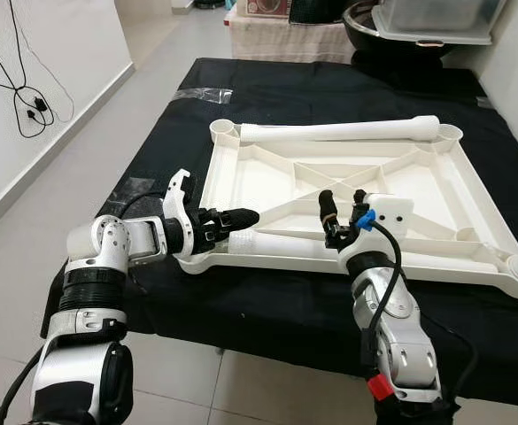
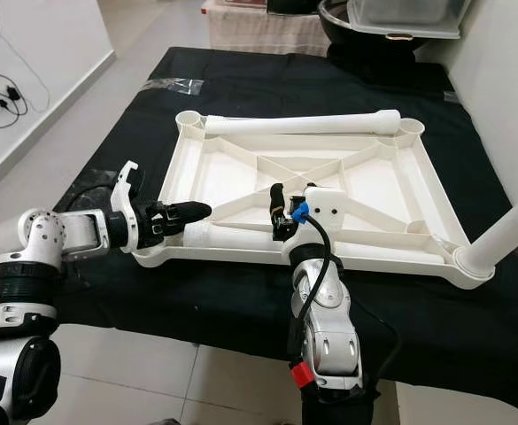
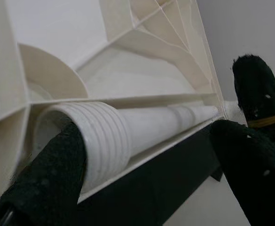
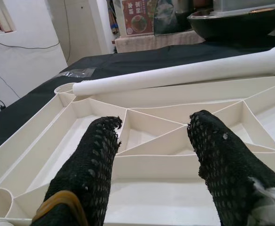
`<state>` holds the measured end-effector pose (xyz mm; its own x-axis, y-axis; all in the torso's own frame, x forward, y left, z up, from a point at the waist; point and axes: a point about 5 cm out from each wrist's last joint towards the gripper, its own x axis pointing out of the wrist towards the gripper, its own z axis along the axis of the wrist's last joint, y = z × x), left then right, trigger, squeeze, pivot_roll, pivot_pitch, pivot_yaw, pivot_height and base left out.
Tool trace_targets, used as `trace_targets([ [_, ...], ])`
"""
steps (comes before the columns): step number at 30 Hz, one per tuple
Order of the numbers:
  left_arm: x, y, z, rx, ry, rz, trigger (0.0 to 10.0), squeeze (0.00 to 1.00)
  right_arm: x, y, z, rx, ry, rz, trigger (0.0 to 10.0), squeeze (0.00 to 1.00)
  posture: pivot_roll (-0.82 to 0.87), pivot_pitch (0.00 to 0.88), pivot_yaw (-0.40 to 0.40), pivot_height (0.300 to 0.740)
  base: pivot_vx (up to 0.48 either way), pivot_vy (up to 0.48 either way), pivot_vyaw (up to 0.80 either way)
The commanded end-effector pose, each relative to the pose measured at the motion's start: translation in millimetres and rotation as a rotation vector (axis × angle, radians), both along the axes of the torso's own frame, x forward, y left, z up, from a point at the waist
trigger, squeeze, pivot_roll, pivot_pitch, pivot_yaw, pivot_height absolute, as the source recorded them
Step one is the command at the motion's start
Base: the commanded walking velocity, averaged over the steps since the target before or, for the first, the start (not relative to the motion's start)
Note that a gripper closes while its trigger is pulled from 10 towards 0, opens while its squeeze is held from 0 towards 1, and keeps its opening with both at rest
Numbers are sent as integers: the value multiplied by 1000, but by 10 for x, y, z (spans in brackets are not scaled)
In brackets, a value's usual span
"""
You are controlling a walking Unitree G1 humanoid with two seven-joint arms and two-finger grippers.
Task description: Building children table
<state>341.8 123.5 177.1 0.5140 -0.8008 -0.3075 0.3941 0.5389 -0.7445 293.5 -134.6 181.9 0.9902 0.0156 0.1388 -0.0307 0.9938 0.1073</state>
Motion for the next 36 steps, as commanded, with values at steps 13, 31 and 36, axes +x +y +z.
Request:
trace_targets([
  [13,-74,-137,15,-93,23,-97,10000,0,1,-34,80,-10,-22,-21,10000,0,107,116,15,740,0,0,0],
  [31,-223,-173,134,-240,-24,-214,10000,0,83,-251,740,74,-258,-87,10000,0,95,123,22,740,0,0,0],
  [36,-245,-161,77,-243,-6,-220,0,0,64,-224,683,71,-236,-85,10000,0,93,123,23,740,0,0,0],
])
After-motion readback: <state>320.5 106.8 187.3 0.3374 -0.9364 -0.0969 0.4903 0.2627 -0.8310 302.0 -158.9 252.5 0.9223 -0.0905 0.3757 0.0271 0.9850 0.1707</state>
